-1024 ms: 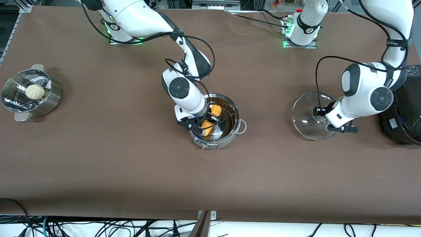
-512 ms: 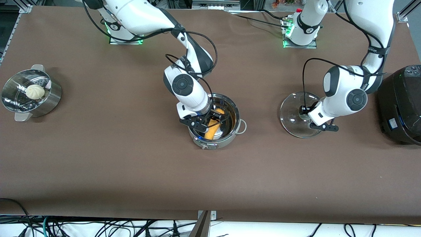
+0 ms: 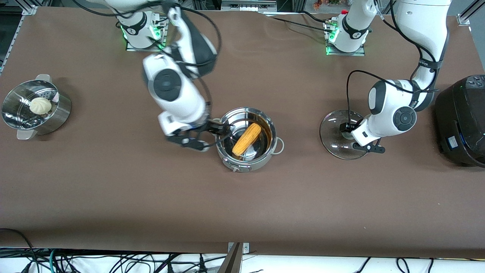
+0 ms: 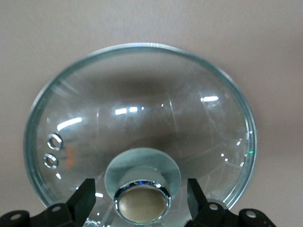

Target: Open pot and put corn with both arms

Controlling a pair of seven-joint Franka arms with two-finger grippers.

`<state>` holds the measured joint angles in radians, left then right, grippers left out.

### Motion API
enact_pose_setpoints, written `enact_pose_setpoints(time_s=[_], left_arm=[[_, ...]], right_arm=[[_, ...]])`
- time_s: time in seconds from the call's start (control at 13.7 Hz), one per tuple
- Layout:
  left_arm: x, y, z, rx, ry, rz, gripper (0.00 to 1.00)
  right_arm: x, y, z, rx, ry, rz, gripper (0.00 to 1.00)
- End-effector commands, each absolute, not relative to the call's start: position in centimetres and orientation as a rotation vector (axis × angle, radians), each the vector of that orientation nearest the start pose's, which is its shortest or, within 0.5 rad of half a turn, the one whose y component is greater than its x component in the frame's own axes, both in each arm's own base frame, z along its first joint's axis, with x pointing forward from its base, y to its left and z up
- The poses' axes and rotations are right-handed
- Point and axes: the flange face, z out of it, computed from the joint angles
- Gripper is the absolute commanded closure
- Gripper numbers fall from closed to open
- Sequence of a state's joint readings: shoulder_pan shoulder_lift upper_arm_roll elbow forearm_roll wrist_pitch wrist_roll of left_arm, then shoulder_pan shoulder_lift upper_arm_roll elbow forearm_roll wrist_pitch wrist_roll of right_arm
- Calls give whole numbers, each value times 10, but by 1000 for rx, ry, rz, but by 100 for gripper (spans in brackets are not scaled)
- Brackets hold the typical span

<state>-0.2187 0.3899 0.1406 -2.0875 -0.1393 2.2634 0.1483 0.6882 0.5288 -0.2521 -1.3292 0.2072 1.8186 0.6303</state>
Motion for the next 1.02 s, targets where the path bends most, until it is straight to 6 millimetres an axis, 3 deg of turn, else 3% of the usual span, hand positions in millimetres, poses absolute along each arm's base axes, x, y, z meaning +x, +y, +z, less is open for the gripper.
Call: enact_pose_setpoints(time_s=[0.0,0.22,0.37,0.44,0.59,0.73,0.95], left_arm=[[568,-53,295,-3216,260,157,0],[560,-48,365,-3243,275,78,0],[561,-38,402,-3255,255,27,0],[566,-32,423,-3258,249,38,0],[573,-23,477,-3230,227,73,0],[573,-25,524,-3193,137,86,0],[569,-24,558,-3185,45,125,0]], right_arm=[[627,256,471,-3145,135,159,0],[636,159,521,-3160,172,125,0],[628,137,557,-3127,203,62,0],[626,110,577,-3096,251,19,0],[616,80,596,-3067,257,26,0],[601,66,596,-3094,267,138,0],[579,63,590,-3166,172,93,0]])
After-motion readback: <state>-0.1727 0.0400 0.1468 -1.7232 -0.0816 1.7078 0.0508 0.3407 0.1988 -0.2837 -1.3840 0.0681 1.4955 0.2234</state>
